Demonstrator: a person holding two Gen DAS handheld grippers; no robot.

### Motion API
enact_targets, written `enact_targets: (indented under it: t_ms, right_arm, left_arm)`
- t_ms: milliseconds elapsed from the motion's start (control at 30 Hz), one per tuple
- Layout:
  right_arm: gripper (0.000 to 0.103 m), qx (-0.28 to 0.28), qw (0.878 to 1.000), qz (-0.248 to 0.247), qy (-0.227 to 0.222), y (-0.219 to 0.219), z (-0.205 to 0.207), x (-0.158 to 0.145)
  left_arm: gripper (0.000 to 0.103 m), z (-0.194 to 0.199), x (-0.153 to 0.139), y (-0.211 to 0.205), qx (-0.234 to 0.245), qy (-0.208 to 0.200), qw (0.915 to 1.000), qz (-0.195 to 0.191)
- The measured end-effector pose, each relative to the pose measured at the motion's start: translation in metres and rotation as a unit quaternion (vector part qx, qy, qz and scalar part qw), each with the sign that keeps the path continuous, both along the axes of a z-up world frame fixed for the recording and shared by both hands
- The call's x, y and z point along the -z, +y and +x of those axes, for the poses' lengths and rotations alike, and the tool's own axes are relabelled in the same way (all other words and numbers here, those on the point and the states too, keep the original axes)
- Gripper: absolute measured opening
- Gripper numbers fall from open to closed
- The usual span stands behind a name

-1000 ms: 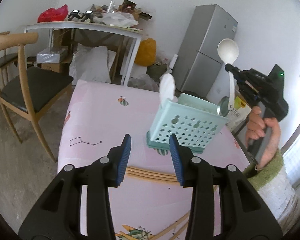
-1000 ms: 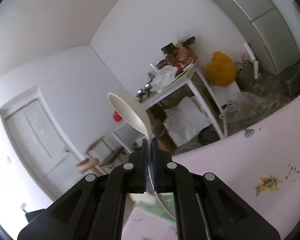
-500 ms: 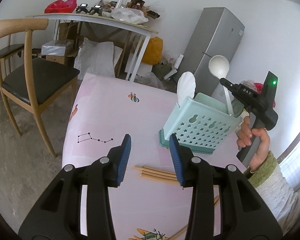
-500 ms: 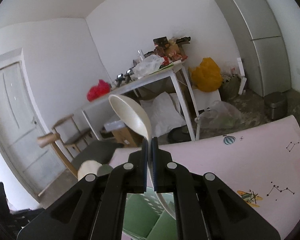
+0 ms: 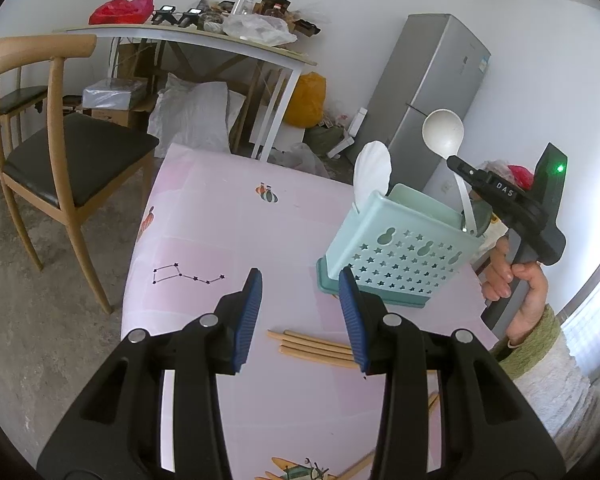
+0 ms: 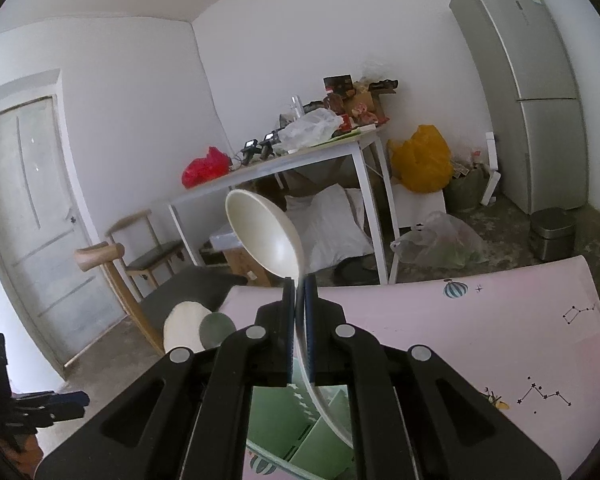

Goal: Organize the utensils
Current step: 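Lower the white ladle into the holder and open the right tool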

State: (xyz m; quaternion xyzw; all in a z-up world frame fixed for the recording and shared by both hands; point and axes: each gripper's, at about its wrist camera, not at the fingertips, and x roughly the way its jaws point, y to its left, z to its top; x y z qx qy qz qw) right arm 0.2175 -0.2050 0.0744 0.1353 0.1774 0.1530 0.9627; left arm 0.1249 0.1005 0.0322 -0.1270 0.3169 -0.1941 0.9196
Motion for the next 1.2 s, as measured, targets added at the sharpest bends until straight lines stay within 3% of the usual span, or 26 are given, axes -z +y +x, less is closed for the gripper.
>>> enact_targets:
  t_ms: [800,1200]
  right_arm:
    - [0.01,0.008,1.0,-0.022,-0.018,-0.022,-0.042,-0.019]
    - [0.012,0.023,1.0,-0.012,-0.002,-0.034,-0.063,-0.009]
  left_arm:
    - [0.037,-0.001,0.002,-0.002,0.0,-0.005,1.0,-0.001]
    - [0.037,-0.001,0.001,-0.002,-0.001,-0.005,1.0,-0.003]
